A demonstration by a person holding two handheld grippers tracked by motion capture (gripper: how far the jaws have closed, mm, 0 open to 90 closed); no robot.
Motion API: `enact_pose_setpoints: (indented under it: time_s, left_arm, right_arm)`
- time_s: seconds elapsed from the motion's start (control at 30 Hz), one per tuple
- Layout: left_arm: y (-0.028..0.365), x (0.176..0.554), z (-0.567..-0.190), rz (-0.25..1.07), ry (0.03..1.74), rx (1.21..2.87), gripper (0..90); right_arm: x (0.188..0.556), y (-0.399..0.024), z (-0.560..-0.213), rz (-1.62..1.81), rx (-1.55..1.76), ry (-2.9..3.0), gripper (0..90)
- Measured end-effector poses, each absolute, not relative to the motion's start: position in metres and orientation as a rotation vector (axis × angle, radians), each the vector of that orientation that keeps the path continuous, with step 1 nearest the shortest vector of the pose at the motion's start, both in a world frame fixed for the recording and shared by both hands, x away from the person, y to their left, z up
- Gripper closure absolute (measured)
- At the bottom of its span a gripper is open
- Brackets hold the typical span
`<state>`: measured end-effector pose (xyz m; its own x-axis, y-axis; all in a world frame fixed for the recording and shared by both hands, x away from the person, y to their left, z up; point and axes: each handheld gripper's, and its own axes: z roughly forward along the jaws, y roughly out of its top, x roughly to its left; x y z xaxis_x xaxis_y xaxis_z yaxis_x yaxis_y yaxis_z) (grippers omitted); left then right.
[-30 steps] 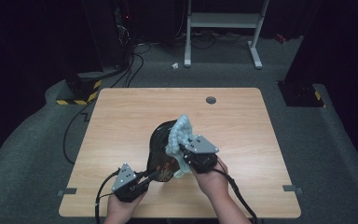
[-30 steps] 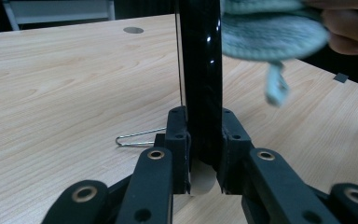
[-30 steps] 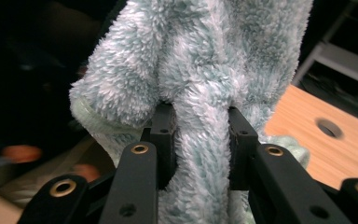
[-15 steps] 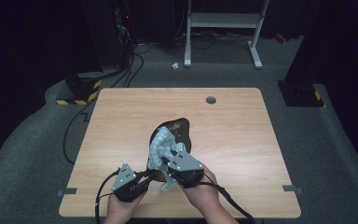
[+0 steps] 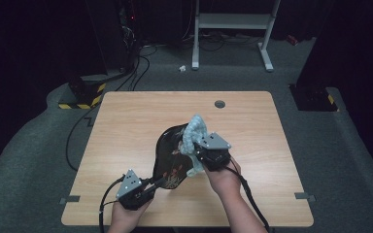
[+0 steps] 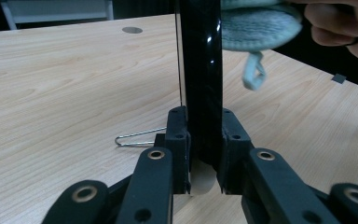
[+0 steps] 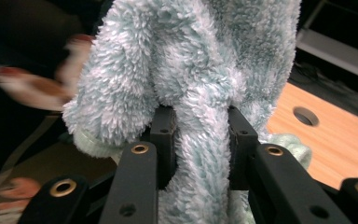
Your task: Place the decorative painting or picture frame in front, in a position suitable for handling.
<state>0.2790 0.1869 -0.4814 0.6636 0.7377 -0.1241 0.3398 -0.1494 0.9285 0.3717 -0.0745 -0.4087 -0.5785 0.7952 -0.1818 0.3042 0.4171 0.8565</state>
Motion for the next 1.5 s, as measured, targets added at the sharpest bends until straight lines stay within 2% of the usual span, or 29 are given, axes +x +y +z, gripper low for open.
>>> enact_pose_setpoints:
  time_s: [0.23, 0.73, 0.9, 1.1, 1.5]
  left_arm:
    - [0.187, 0.279, -0.481, 0.439, 0.871, 1.75, 77.4]
    - [0.186, 0.28, -0.481, 0.434, 0.871, 1.751, 77.6]
    - [0.186, 0.28, -0.481, 0.432, 0.872, 1.75, 77.7]
    - [0.187, 0.28, -0.481, 0.432, 0.874, 1.751, 77.7]
    - [0.187, 0.28, -0.481, 0.423, 0.877, 1.747, 77.6]
  right_arm:
    - [0.375, -0.077, -0.413, 1.075, 0.949, 2.09, 70.0]
    - [0.302, -0.032, -0.403, 1.192, 0.625, 2.195, 70.1]
    - [0.297, -0.028, -0.404, 1.196, 0.607, 2.204, 70.1]
    - [0.311, -0.036, -0.405, 1.164, 0.655, 2.191, 70.1]
    - [0.363, -0.07, -0.418, 1.047, 0.875, 2.112, 69.9]
